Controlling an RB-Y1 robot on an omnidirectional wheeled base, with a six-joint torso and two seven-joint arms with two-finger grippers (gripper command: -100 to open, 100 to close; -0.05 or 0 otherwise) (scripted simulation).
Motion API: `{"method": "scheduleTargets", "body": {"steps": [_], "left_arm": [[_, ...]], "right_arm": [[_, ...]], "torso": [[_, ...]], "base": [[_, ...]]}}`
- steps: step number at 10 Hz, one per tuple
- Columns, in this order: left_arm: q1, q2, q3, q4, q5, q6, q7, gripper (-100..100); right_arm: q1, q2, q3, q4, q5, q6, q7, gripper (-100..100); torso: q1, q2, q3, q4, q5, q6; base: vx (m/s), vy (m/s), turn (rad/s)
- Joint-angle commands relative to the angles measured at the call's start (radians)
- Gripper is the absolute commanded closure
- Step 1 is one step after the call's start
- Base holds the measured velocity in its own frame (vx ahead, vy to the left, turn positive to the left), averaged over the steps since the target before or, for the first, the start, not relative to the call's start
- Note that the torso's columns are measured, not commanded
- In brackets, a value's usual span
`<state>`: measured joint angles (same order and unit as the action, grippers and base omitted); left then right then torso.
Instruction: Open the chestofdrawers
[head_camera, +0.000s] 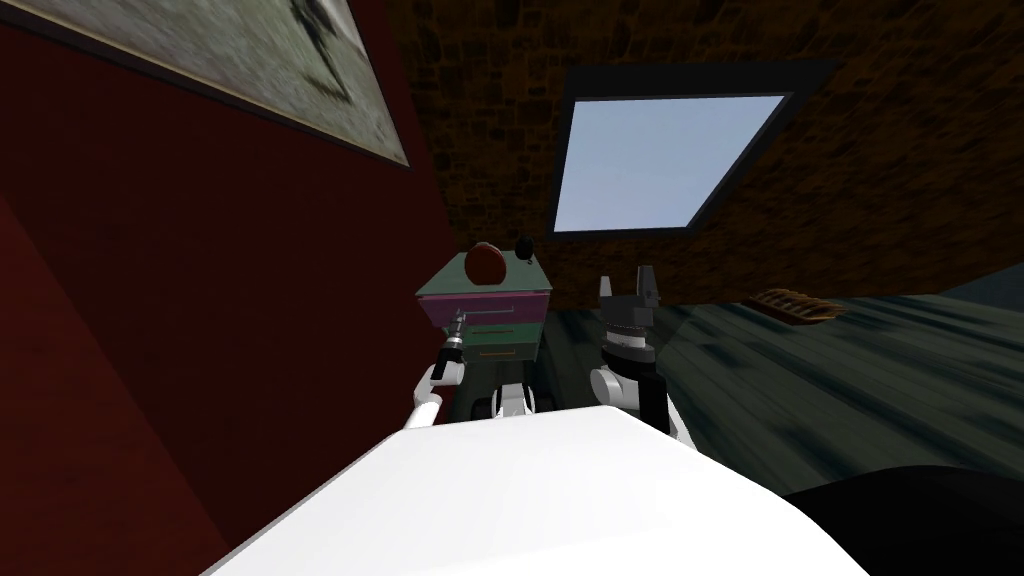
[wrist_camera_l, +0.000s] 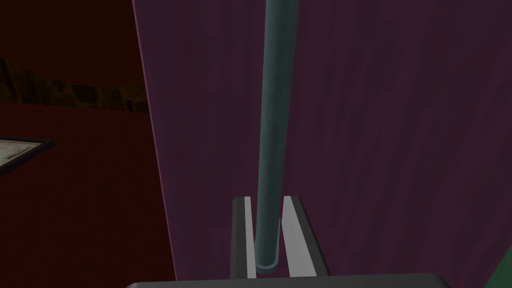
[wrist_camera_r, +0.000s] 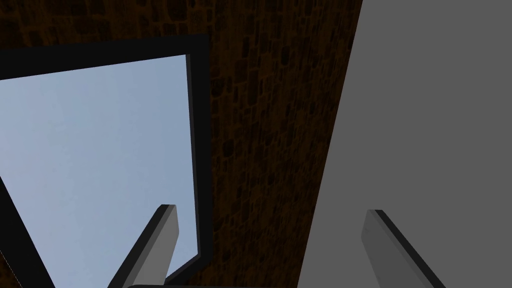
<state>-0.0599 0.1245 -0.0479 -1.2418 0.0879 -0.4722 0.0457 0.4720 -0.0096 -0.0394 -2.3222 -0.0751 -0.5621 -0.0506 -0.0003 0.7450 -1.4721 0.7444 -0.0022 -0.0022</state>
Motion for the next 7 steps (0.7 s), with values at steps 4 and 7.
{"method": "scheduleTargets", "body": {"steps": [4, 7], "left_arm": [[0.016, 0.010, -0.012, -0.044, 0.002, 0.015, 0.007, 100], [0.029, 0.014, -0.021, -0.047, 0.003, 0.019, 0.010, 100]], "right_arm": [[0.000, 0.000, 0.000, 0.000, 0.000, 0.000, 0.000, 0], [0.000, 0.000, 0.000, 0.000, 0.000, 0.000, 0.000, 0]], "torso": [[0.000, 0.001, 0.000, -0.002, 0.001, 0.001], [-0.001, -0.005, -0.002, 0.000, 0.000, 0.001]], "base": [[-0.146, 0.005, 0.021], [-0.151, 0.000, 0.015]]}}
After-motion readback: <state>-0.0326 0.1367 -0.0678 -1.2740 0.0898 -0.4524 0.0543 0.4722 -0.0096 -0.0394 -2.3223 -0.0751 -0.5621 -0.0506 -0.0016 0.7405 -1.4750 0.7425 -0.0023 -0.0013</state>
